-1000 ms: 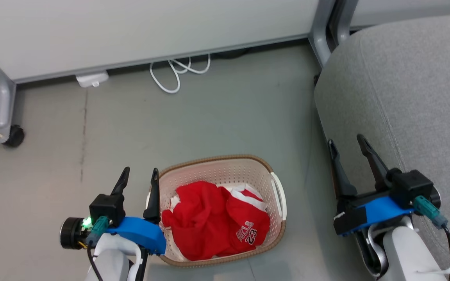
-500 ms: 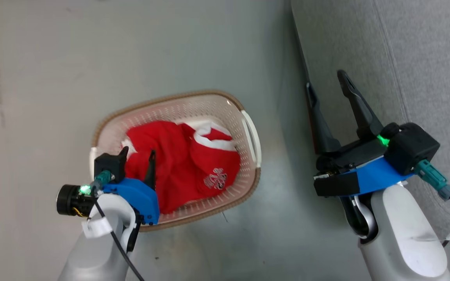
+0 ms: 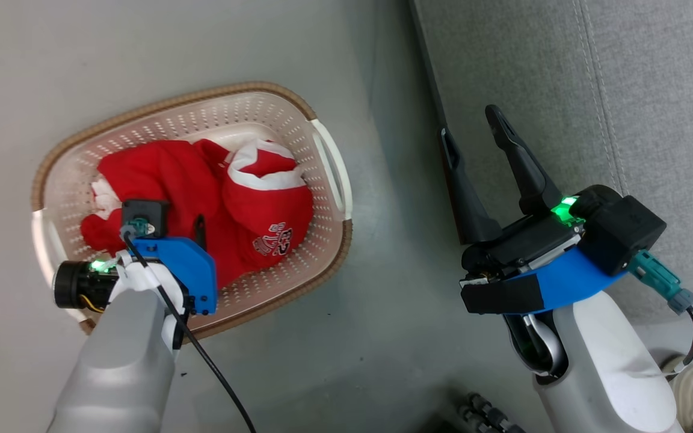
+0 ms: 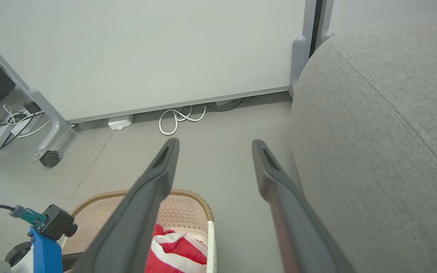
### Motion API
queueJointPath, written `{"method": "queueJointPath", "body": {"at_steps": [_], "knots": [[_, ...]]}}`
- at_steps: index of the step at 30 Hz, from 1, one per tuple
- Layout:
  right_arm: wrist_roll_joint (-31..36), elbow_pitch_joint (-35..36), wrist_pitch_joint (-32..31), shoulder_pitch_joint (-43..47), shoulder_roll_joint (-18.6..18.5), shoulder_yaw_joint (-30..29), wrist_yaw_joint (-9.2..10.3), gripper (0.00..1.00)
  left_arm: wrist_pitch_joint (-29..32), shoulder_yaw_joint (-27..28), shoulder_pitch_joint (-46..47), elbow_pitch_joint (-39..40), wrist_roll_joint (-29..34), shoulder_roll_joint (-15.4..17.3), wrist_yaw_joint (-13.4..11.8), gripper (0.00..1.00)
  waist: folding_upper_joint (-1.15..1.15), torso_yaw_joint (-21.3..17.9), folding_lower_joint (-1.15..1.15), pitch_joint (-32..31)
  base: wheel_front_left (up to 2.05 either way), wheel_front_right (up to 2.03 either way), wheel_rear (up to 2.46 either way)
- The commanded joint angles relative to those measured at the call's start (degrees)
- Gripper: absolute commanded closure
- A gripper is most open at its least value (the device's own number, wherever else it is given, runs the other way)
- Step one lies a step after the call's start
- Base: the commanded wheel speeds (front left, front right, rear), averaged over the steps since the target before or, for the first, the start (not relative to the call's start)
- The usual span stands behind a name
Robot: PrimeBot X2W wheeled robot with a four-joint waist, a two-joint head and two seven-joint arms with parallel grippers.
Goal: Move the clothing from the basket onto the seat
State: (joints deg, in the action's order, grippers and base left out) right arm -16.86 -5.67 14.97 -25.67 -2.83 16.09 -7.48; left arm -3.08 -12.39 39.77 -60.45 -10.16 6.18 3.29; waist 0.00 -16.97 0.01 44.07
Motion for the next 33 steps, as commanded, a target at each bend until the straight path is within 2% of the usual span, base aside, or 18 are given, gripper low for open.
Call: {"method": "queueJointPath", "body": {"at_steps": [1,8,9,10,26,33], "knots": [[-0.46,0.52,0.32,-1.01,-0.10,0.16,-0.03,0.00,0.51,-0.09,1.44,-0.57,-0.18,0.51,-0.49,0.00,0.00,-1.51,-0.01,1.55,0.00,0.00,0.00],[-1.68,1.12,0.33,-1.03,-0.10,0.86,-0.03,0.00,1.82,0.04,3.51,-3.35,-0.56,1.49,-2.22,0.00,0.00,-3.05,-0.01,2.73,0.00,0.00,0.00],[-1.70,1.20,0.33,-0.99,-0.10,0.90,-0.03,0.00,1.51,-0.22,3.71,-3.47,-0.39,1.64,-2.25,0.76,0.00,-3.17,-0.01,2.80,0.00,0.00,0.00],[-1.77,1.23,0.33,-0.96,-0.10,0.90,-0.03,0.00,1.32,-0.36,3.87,-3.63,-0.28,1.76,-2.23,1.00,0.00,-3.25,-0.01,2.86,0.00,0.00,0.00],[-0.62,0.70,0.33,-0.64,-0.11,0.24,-0.03,0.00,-0.60,-1.61,4.41,-6.81,-1.89,0.43,-0.33,1.00,0.00,-2.23,-0.01,2.12,0.00,0.00,0.00],[0.08,-0.95,0.33,-0.49,-0.11,0.51,-0.03,0.00,-2.07,-2.23,4.09,-8.14,-2.76,-0.40,0.56,1.00,0.00,-0.80,-0.01,-1.60,0.00,0.00,0.00]]}}
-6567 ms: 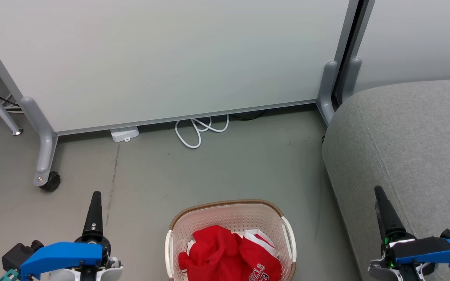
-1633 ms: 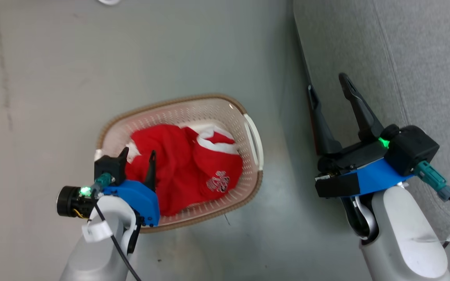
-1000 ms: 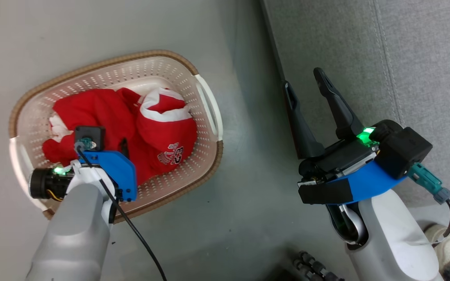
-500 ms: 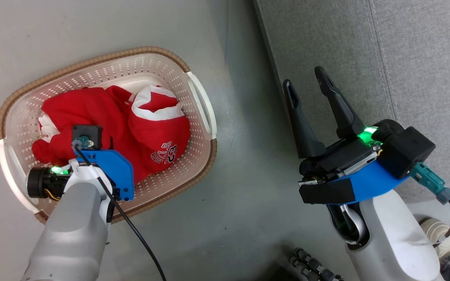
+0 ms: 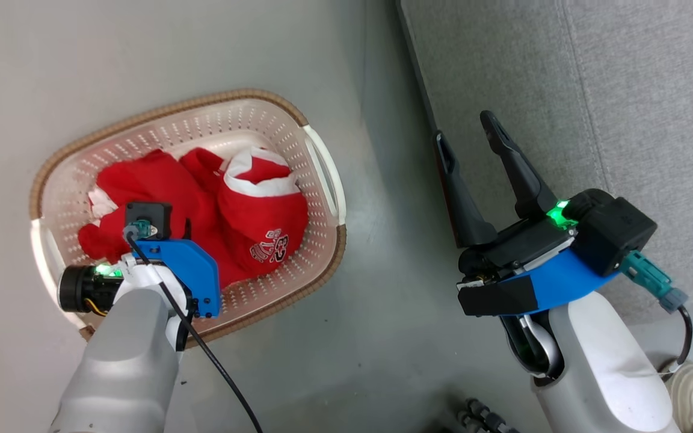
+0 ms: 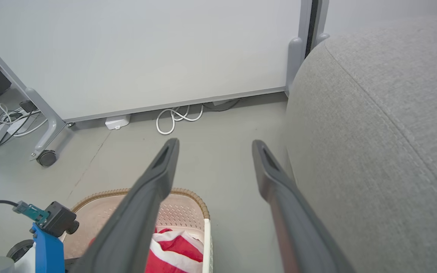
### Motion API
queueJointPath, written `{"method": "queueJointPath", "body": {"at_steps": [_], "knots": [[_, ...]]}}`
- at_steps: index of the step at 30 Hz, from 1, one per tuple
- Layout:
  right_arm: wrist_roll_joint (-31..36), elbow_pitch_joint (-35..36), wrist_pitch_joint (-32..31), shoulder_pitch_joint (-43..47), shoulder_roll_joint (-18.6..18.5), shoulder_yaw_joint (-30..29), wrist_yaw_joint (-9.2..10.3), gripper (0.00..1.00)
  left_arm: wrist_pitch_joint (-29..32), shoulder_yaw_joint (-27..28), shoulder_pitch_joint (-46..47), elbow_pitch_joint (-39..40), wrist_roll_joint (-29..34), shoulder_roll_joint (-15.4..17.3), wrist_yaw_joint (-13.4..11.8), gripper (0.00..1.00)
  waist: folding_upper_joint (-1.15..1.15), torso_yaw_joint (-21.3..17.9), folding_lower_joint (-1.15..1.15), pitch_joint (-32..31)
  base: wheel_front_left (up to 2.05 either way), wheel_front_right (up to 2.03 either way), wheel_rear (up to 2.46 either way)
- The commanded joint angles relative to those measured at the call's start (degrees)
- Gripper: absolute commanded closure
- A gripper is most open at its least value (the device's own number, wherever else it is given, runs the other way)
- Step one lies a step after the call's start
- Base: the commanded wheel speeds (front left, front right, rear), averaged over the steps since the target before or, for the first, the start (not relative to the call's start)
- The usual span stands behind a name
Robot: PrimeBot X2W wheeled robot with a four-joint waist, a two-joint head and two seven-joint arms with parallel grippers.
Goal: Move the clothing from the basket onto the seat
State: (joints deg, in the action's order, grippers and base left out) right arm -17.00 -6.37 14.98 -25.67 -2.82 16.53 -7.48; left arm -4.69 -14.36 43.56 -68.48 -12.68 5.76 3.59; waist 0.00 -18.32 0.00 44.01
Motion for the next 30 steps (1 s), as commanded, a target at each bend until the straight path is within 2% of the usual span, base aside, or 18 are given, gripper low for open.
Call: {"method": "queueJointPath", "body": {"at_steps": [1,6,15,24,30], "knots": [[0.26,-0.54,0.32,-0.40,-0.13,0.11,-0.03,0.00,-0.93,-0.36,0.07,-0.25,-0.29,-0.09,0.38,1.00,0.00,0.75,0.00,-2.38,0.00,0.00,0.00],[1.39,-2.60,0.31,1.23,-0.14,-0.58,-0.03,0.00,-2.85,-0.70,-1.88,-1.08,-1.55,-1.33,1.49,1.00,0.00,2.72,0.00,-8.71,0.00,0.00,0.00],[4.26,-7.72,0.28,4.88,-0.17,-1.48,-0.03,0.00,-6.92,-4.04,-4.42,0.26,-4.08,-2.87,3.59,1.00,0.00,8.67,0.00,-20.98,0.00,0.00,0.00],[6.19,-12.40,-0.80,10.31,-0.17,-3.43,-0.03,0.00,-7.74,-16.03,-9.49,11.91,-16.20,-2.87,3.99,1.00,0.00,14.40,0.00,-32.23,0.00,0.00,0.00],[6.27,-13.39,-2.28,14.11,-0.16,-4.05,-0.03,0.00,-7.99,-21.60,-9.91,15.99,-21.16,-2.90,3.85,1.00,0.00,16.69,0.00,-38.76,0.00,0.00,0.00]]}}
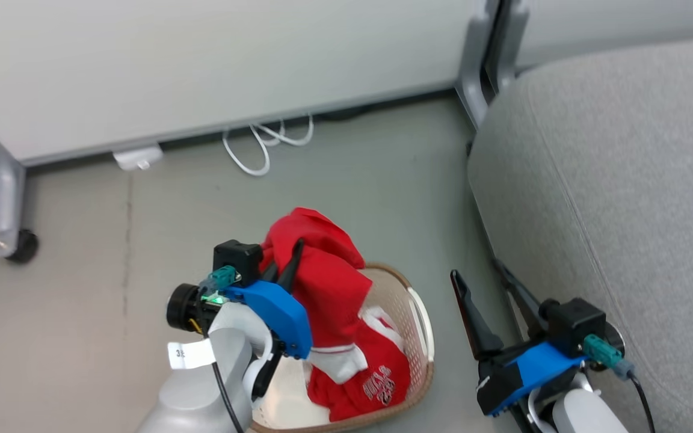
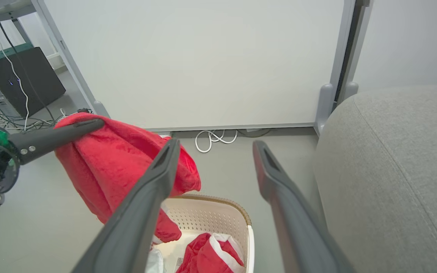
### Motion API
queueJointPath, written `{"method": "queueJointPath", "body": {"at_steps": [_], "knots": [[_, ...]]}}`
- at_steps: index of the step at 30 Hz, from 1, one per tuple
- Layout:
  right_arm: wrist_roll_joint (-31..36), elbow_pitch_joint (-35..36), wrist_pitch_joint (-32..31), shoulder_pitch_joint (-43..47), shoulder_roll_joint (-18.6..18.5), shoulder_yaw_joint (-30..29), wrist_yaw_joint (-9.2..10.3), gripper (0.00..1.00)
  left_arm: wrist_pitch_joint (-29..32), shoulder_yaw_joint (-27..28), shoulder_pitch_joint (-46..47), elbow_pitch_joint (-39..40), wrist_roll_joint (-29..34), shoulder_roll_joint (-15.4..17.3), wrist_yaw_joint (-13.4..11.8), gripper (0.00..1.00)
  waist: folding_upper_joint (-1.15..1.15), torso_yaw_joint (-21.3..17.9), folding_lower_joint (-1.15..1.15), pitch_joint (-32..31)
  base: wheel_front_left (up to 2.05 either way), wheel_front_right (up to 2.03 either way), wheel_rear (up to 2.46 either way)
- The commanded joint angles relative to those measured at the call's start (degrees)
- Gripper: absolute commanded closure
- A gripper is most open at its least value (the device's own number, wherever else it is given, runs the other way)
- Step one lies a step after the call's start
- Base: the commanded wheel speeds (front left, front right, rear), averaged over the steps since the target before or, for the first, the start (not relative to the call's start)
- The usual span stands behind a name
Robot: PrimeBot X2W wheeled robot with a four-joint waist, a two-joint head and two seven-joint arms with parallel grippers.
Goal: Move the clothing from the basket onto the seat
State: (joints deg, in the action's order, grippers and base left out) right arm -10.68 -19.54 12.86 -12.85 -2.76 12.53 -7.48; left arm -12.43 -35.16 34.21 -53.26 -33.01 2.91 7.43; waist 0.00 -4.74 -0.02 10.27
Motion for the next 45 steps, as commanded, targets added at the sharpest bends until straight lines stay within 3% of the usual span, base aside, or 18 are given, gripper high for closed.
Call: {"method": "queueJointPath", "body": {"at_steps": [1,15,30,39,45], "knots": [[-0.14,-0.14,-0.49,1.94,-0.23,-0.04,-0.03,0.00,-0.17,-1.76,-0.55,1.46,-1.52,-0.07,0.01,1.00,0.00,3.38,0.02,-5.94,0.00,0.00,0.00],[-1.53,1.33,-3.05,6.76,-0.22,2.10,-0.03,0.00,1.51,-11.53,5.55,9.46,-9.43,-0.04,-0.79,1.00,0.00,4.24,0.02,-11.91,0.00,0.00,0.00],[-1.62,2.37,-4.48,7.60,-0.22,3.06,-0.03,0.00,0.46,-16.92,9.51,9.33,-14.26,-0.02,-2.00,1.00,0.00,2.69,0.02,-12.83,0.00,0.00,0.00],[-3.29,0.34,-5.39,4.10,-0.22,4.92,-0.03,0.00,-0.34,-20.07,11.12,8.42,-16.35,-0.03,-2.25,1.00,0.00,2.66,0.02,-12.33,0.00,0.00,0.00],[-5.21,-5.00,-5.08,-1.56,-0.22,7.92,-0.03,0.00,-0.86,-21.85,12.27,8.42,-17.93,-0.03,-2.32,1.00,0.00,2.90,0.02,-11.93,0.00,0.00,0.00]]}}
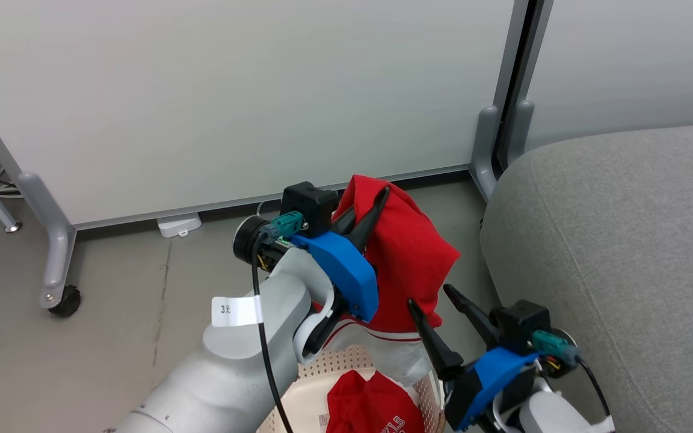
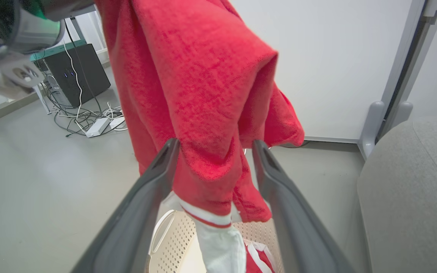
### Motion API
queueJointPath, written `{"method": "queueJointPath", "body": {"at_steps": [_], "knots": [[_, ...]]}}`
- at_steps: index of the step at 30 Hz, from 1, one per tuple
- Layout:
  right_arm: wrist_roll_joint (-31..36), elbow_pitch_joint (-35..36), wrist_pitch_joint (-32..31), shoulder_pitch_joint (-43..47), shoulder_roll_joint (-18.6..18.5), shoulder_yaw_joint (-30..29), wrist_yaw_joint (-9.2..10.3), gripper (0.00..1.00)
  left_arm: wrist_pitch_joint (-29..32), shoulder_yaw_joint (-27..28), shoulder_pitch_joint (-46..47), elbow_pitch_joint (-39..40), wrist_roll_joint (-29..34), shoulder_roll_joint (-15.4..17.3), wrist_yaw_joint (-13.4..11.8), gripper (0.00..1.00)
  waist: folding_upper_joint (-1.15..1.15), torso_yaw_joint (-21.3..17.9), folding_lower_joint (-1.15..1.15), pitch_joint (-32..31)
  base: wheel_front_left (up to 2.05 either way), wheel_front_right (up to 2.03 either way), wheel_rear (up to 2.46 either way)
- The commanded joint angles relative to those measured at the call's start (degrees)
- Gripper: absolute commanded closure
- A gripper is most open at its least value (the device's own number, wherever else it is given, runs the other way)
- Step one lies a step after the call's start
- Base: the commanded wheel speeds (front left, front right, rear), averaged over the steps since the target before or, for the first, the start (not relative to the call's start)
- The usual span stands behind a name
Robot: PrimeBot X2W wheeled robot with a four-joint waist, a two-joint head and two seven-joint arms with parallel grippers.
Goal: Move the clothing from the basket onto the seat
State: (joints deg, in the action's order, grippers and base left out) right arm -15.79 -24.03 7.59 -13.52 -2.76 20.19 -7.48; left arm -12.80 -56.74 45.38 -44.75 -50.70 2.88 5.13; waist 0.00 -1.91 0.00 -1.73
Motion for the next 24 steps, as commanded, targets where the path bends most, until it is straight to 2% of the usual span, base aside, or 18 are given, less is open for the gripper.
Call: {"method": "queueJointPath", "body": {"at_steps": [1,12,13,15,24], "knots": [[-0.44,-1.64,0.36,-2.02,-0.22,0.73,-0.03,0.00,-0.59,-0.58,1.20,-0.04,-0.47,0.00,-0.06,1.00,0.00,0.13,0.00,0.16,0.00,0.00,0.00],[-6.11,-13.36,2.25,-14.39,-0.22,8.52,-0.03,0.00,-1.12,-3.76,3.03,-0.29,-2.85,0.00,-0.30,1.00,0.00,0.15,0.00,0.86,0.00,0.00,0.00],[-6.70,-14.36,2.36,-15.40,-0.22,9.12,-0.03,0.16,-1.14,-4.04,3.27,-0.26,-3.08,-0.01,-0.28,1.00,0.00,0.10,0.00,0.84,0.00,0.00,0.00],[-7.42,-16.03,2.81,-17.16,-0.20,10.58,-0.03,1.00,-1.33,-4.40,3.49,-0.23,-3.47,-0.01,-0.34,1.00,0.00,0.06,0.00,0.77,0.00,0.00,0.00],[-9.34,-20.49,4.37,-19.60,-0.21,14.10,-0.03,1.00,-1.93,-5.88,4.39,-1.41,-4.73,0.01,-0.46,1.00,0.00,-0.65,0.00,0.09,0.00,0.00,0.00]]}}
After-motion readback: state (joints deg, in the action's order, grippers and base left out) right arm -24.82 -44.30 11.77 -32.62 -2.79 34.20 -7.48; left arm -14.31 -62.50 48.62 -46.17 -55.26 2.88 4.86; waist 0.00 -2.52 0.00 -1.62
